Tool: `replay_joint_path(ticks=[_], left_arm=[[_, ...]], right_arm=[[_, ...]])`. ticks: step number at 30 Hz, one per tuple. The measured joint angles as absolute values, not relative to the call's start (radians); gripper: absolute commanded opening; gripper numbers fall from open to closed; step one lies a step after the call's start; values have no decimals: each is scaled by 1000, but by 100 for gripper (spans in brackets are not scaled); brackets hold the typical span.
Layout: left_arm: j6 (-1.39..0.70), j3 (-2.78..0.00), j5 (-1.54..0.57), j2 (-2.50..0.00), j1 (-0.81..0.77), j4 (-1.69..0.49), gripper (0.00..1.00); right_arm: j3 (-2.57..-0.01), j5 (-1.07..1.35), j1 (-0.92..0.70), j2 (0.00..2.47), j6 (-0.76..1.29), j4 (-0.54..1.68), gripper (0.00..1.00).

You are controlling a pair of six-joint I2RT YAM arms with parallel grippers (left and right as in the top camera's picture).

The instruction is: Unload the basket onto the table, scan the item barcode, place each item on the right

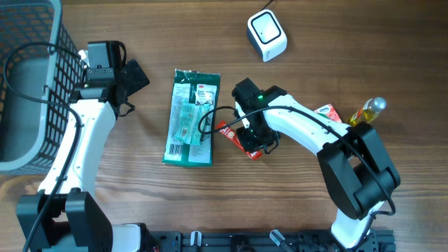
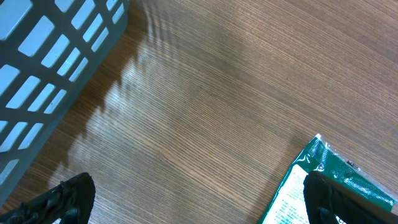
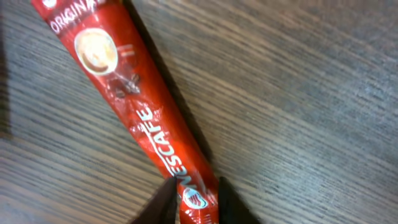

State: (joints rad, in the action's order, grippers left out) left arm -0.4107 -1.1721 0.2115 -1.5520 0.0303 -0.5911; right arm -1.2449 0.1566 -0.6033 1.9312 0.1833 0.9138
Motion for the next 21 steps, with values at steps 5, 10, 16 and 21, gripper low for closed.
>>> replay_joint_path(ticks=[5, 10, 16, 21], left_arm=[[-410, -1172, 212, -1552, 30, -591, 100], [-411, -1172, 212, -1552, 30, -591, 100], [-411, -1172, 212, -1552, 30, -591, 100], [-411, -1172, 212, -1552, 30, -591, 100]], right_arm=[[-1245, 105, -603, 1931, 252, 903, 10], [-1245, 51, -604, 1931, 307, 903, 9], [-1245, -12, -603, 1931, 378, 903, 9], [-1245, -25, -603, 1931, 389, 903, 9]])
